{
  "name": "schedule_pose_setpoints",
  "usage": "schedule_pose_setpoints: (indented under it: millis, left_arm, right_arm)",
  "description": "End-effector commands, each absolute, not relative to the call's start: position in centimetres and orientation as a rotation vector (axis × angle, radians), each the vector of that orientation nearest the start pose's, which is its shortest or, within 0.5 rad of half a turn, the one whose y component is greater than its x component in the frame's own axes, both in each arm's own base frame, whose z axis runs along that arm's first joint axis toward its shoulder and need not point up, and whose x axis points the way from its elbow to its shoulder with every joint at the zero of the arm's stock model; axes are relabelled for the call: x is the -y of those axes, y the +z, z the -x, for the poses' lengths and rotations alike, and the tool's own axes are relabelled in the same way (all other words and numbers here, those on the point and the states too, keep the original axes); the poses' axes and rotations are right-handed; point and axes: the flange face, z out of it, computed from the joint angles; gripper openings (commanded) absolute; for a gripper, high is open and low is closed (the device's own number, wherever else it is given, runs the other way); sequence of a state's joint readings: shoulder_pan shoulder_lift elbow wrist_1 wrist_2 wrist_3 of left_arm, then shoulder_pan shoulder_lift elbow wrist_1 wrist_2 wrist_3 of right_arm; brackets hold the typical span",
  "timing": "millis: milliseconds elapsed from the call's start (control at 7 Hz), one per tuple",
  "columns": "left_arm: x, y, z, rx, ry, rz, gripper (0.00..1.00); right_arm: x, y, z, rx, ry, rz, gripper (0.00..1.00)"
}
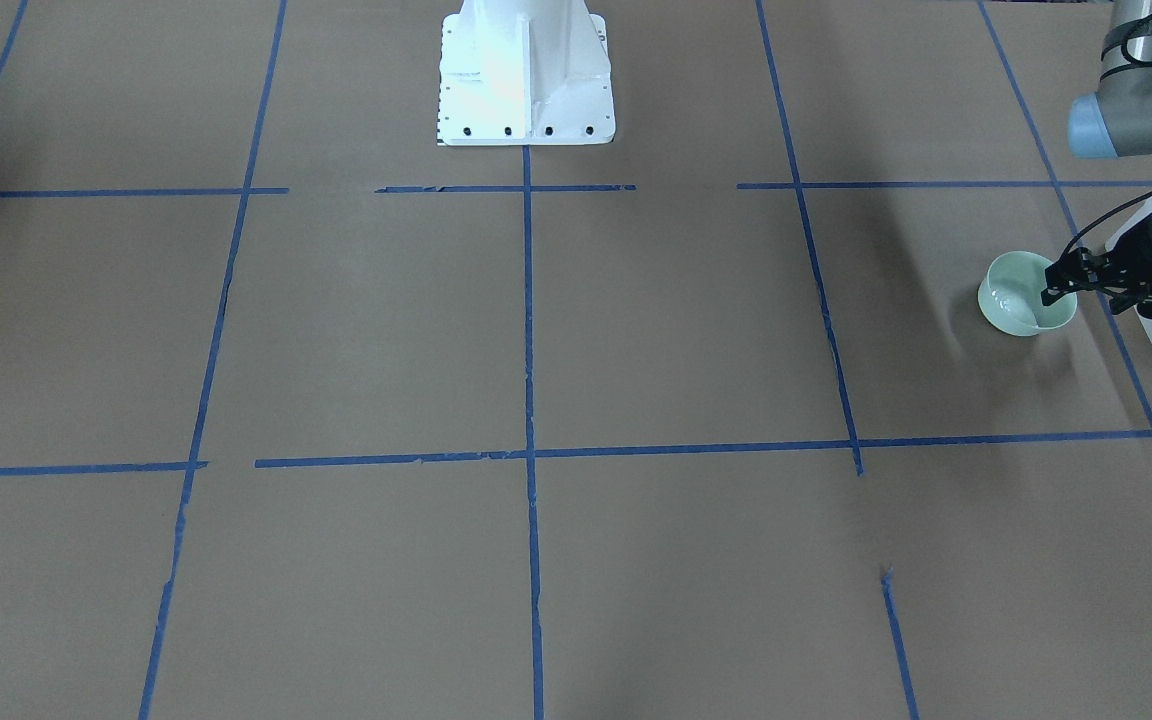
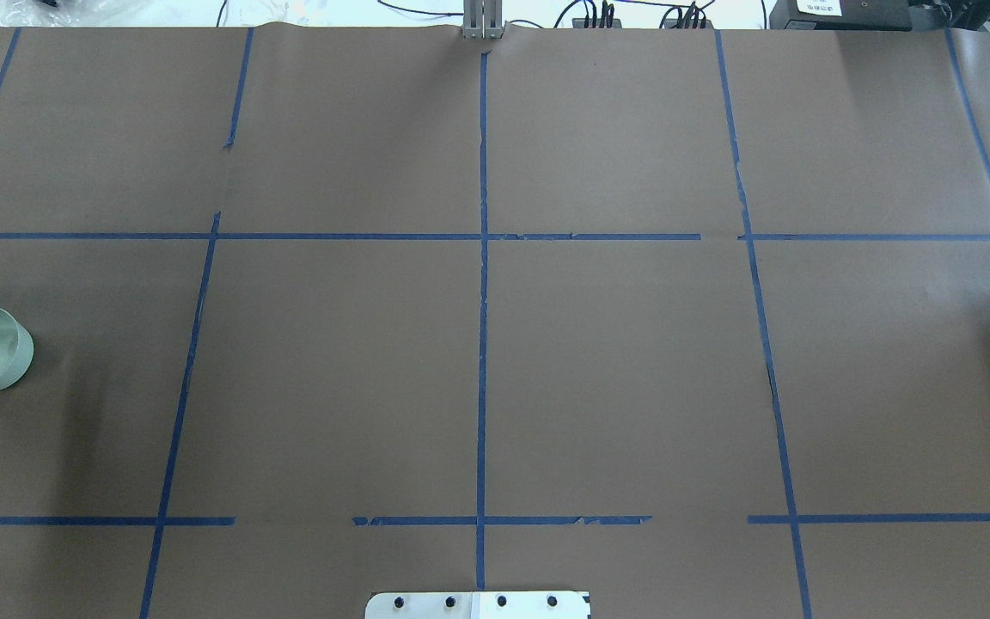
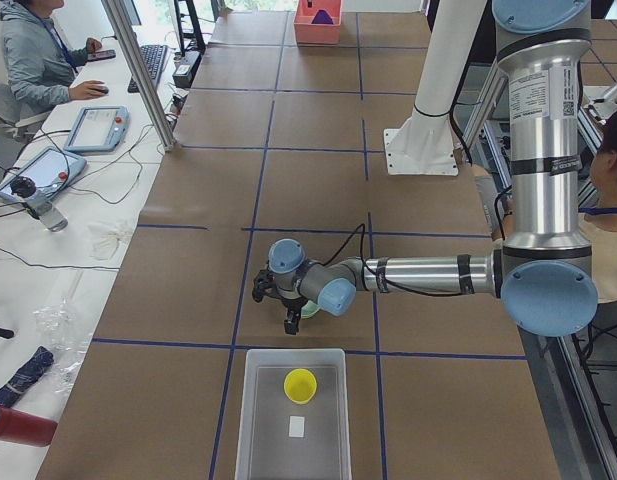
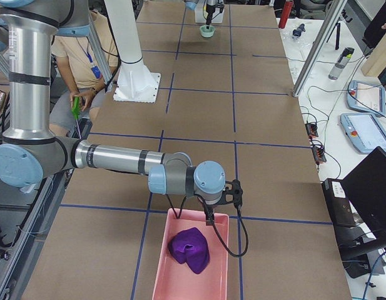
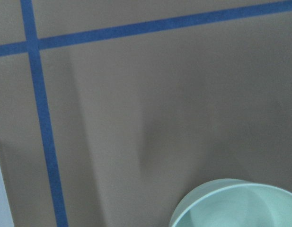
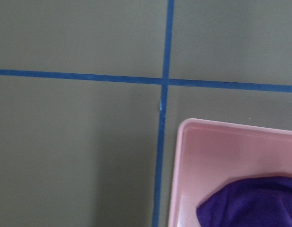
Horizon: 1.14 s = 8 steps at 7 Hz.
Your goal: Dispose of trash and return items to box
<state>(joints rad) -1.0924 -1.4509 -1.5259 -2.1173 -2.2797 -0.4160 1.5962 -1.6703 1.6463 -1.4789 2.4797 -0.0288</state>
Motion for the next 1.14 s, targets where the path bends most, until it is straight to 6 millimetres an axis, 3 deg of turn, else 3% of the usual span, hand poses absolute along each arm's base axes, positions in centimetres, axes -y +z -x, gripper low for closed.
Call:
schedule_pose_setpoints:
  millis: [0,143,286,429,714,1000]
  left_arm:
    - [42.9,68.7,-15.5,-0.789,0.209,-0.015,0.64]
    - [42.7,69.1,-15.6,-0.788,0.210,-0.007,0.43]
    - [42.5,69.3,-16.0,-0.789,0.216,0.003,0.30]
    - [42.5,69.4,-16.3,-0.788,0.223,0.006,0.04]
    - [42.6,68.4,-16.4,-0.804,0.226,-0.020,0.00]
    - [42.9,61.1,-15.2,-0.863,0.255,-0.140,0.00]
  right_arm:
    - [46.1,57.1,-1.1,0.976,0.000,-0.060,1.00]
    - [46.5,54.5,1.1,0.986,0.011,-0.043,1.00]
    - [47.5,52.2,3.3,0.996,0.021,-0.027,1.00]
    - [48.4,50.1,5.5,1.007,0.040,-0.002,1.00]
    - [48.7,49.4,6.0,1.011,0.038,-0.003,1.00]
    - [48.3,47.5,8.2,1.017,0.047,0.022,1.00]
